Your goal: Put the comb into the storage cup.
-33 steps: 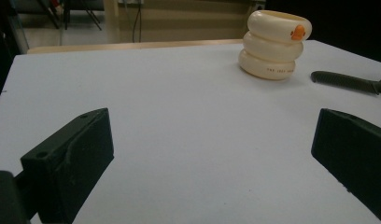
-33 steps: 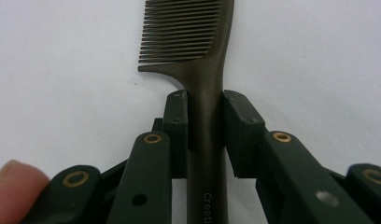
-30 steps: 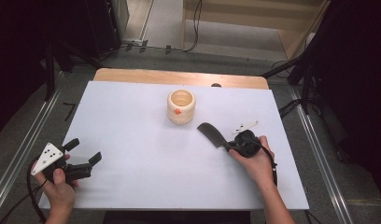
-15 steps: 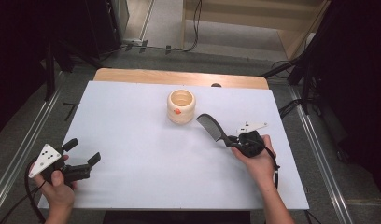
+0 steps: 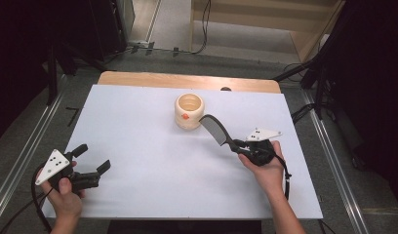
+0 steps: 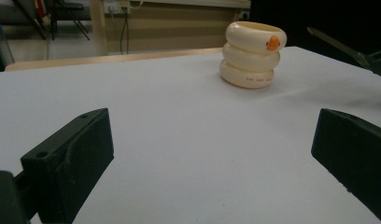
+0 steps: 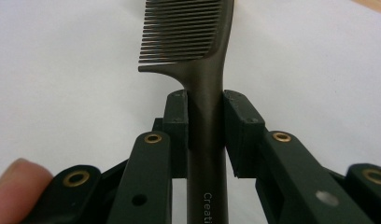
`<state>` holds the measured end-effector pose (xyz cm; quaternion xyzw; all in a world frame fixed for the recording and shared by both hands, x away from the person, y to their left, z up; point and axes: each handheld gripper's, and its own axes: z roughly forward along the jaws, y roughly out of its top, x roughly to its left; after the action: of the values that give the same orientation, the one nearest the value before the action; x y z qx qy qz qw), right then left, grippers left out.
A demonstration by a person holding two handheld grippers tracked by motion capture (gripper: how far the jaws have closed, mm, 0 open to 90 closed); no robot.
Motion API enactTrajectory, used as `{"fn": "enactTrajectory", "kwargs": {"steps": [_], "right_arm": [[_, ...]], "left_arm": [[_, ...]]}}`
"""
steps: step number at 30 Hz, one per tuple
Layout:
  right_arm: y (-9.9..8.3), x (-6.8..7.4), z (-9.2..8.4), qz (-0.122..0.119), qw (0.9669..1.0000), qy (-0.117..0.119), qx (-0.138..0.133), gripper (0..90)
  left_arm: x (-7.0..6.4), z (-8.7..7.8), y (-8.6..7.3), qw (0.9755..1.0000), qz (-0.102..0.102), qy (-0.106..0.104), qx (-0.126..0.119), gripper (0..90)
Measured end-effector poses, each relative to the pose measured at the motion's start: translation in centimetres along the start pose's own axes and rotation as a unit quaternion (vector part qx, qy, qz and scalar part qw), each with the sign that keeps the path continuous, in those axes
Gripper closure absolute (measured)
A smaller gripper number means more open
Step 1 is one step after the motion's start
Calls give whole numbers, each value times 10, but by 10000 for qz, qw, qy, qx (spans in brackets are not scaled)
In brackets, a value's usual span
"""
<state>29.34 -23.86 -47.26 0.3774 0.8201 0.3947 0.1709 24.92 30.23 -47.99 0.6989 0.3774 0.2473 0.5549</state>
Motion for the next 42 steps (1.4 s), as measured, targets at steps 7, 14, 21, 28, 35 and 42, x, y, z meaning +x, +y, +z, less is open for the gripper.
{"fn": "enactTrajectory", "kwargs": {"steps": [7,14,21,28,35,42], "right_arm": [[2,5,0,-49,9997,92,-206,703],[2,9,-1,-125,9991,119,-391,702],[3,12,-1,-255,9981,158,-538,703],[4,17,-3,-215,9968,273,-724,703],[4,21,-3,-304,9956,298,-830,703],[5,23,-6,-323,9937,305,-1030,703]], "left_arm": [[-11,6,6,9999,97,-99,-14,0],[-21,13,15,9997,84,-227,-77,0],[-32,19,25,9993,199,-312,-65,0],[-45,31,35,9984,216,-508,-134,0],[-56,44,44,9972,302,-680,-104,0],[-66,56,50,9959,280,-855,-126,0]]}}
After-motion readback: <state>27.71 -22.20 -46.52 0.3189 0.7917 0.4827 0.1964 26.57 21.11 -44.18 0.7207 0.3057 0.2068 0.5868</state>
